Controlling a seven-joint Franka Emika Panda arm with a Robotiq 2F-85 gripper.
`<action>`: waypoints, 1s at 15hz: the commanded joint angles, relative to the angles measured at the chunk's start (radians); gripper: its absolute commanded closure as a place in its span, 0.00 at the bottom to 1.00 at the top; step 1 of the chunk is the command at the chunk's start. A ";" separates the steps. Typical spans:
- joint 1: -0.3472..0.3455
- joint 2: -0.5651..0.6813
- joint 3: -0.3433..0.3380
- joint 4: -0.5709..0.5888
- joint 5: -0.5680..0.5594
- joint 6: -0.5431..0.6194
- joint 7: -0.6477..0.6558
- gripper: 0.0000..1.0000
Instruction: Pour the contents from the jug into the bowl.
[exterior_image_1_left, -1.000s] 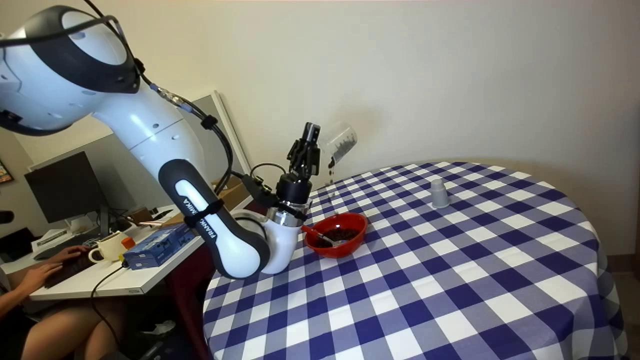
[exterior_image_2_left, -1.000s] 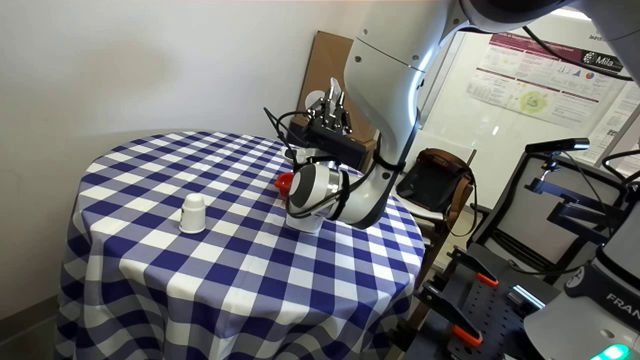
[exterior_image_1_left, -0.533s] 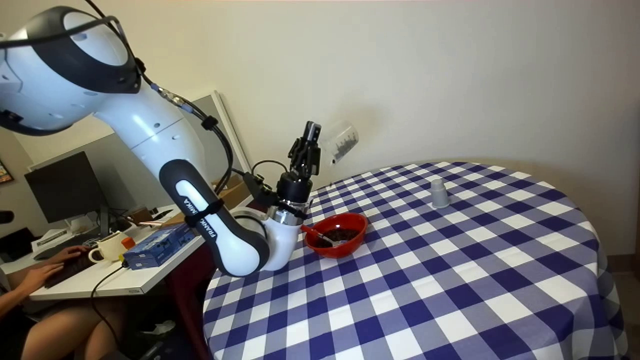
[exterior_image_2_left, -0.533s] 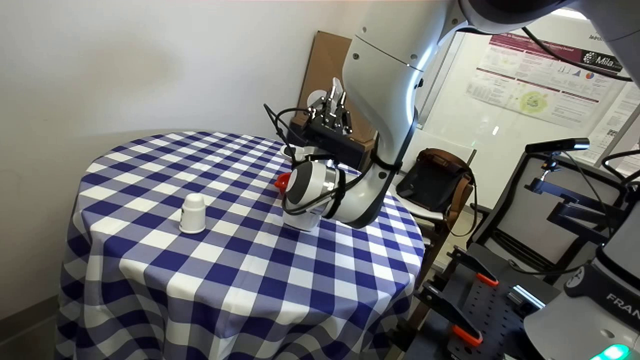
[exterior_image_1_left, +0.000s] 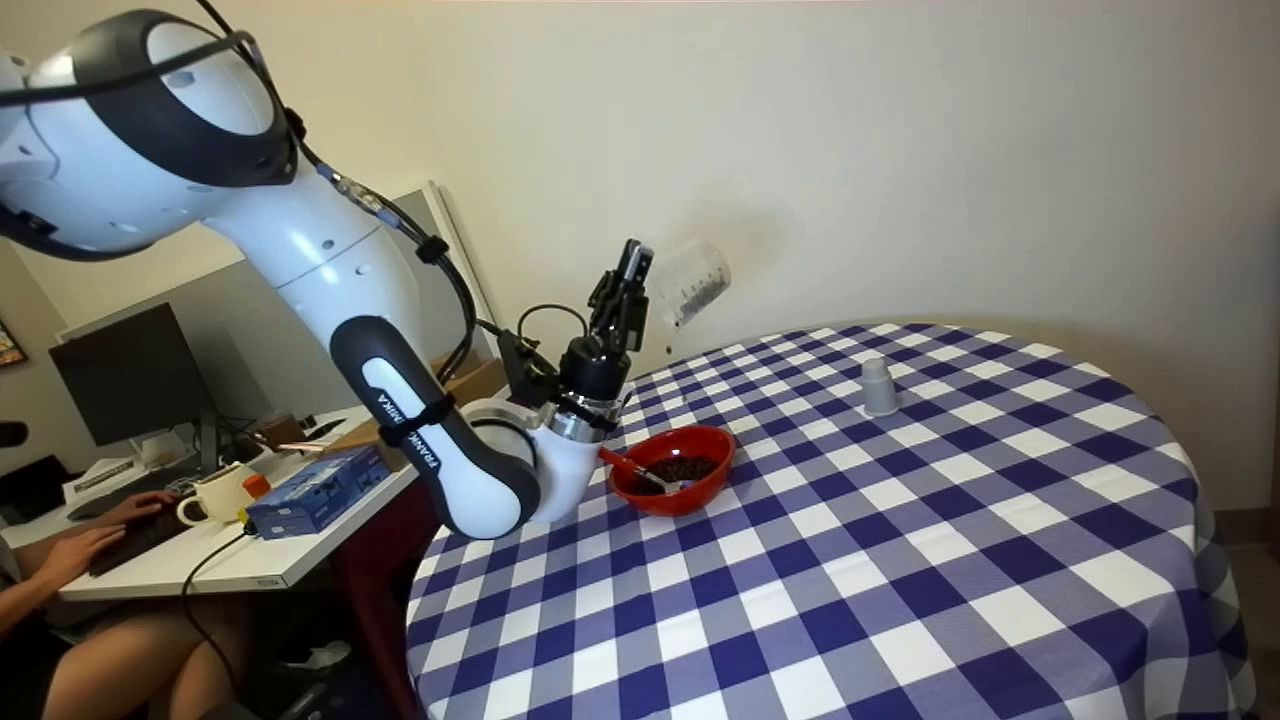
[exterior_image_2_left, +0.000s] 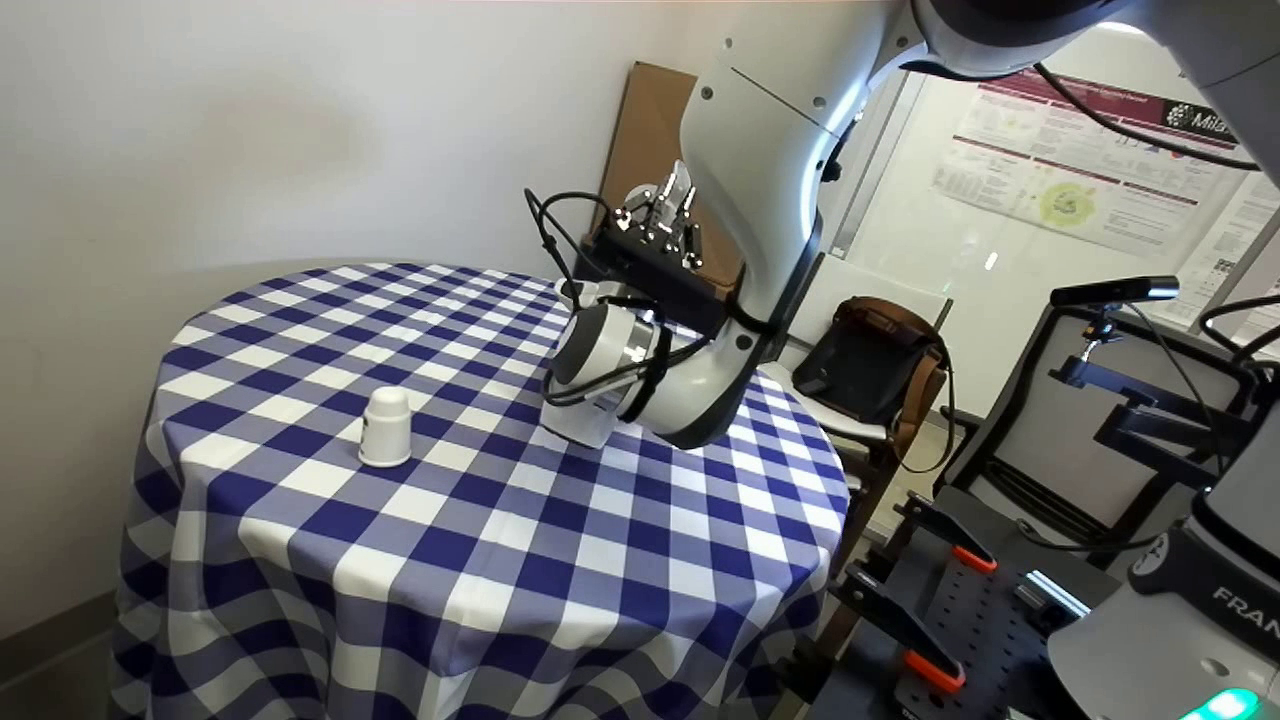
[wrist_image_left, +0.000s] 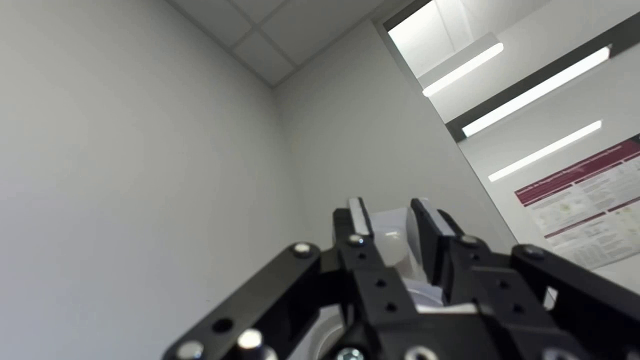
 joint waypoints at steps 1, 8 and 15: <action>-0.042 -0.009 0.047 0.059 0.054 0.015 -0.053 0.88; -0.152 -0.029 0.175 0.167 0.172 0.053 -0.171 0.88; -0.215 -0.082 0.227 0.272 0.373 0.147 -0.282 0.88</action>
